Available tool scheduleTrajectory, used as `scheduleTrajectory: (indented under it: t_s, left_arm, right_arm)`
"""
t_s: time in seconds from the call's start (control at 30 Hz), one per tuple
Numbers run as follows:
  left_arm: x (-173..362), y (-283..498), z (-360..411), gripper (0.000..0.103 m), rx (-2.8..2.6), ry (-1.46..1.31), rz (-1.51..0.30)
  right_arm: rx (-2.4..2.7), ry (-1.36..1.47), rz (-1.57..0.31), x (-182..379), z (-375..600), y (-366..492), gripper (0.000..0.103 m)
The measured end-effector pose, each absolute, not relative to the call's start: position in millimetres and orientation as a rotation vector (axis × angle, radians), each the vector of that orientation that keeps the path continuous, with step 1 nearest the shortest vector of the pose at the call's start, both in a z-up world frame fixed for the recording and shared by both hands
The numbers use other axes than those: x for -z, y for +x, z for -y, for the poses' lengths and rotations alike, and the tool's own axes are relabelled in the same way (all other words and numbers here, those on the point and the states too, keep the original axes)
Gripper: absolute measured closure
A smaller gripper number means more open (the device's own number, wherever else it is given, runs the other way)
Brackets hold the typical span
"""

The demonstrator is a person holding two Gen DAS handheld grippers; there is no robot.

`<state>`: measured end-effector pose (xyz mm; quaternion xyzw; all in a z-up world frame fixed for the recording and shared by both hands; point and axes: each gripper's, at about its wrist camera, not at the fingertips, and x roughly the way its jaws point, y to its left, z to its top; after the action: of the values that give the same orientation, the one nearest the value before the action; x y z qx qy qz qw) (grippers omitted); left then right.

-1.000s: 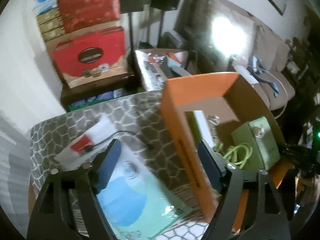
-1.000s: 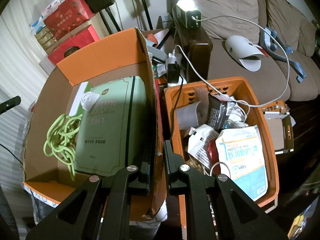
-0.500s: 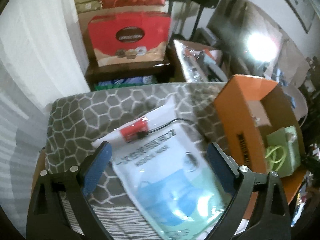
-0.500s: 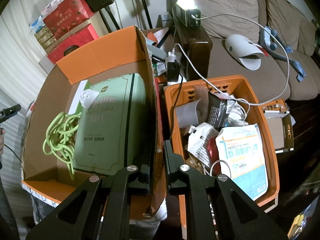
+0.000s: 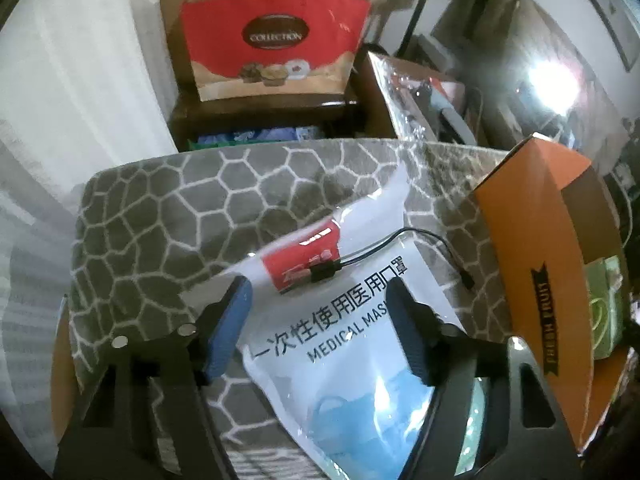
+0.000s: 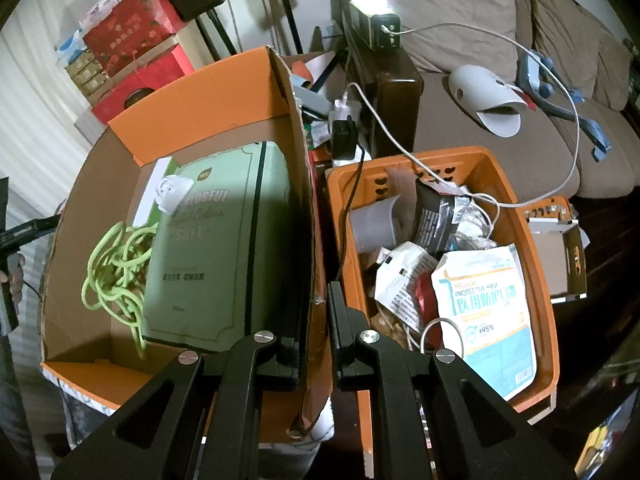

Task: Organize objects
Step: 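Move the left gripper back to the medical mask bag, then grasp the black cable plug on the mask bag with the left gripper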

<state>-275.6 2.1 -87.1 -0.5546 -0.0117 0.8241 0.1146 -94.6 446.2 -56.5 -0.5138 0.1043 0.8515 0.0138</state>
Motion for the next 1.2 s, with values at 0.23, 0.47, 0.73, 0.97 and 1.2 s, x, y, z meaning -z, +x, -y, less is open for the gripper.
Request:
scheduleTrajectory:
  t_s: [0.23, 0.47, 0.73, 0.97, 1.2]
  left_arm:
    - [102.6, -288.2, -15.3, 0.046, -2.404, -1.652, -0.029]
    - [106.0, -294.9, -23.2, 0.059, -2.390, -1.644, -0.050]
    - [101.3, -290.2, -37.4, 0.103, -2.377, -1.610, -0.102]
    - [83.5, -277.1, -33.4, 0.103, -2.370, -1.560, -0.038]
    - [60.5, -272.1, -28.6, 0.103, -2.396, -1.499, -0.041]
  right_arm:
    - [-2.643, -1.609, -0.318, 56.8, -445.4, -95.9, 0.093]
    - [-2.641, -1.611, -0.317, 56.6, -444.8, -96.6, 0.093]
    - [-2.640, -1.612, -0.325, 57.9, -444.6, -97.0, 0.093]
    - [-2.646, -1.610, -0.345, 57.7, -446.0, -95.8, 0.093]
    - [-2.646, -1.610, -0.347, 57.3, -446.3, -95.9, 0.093]
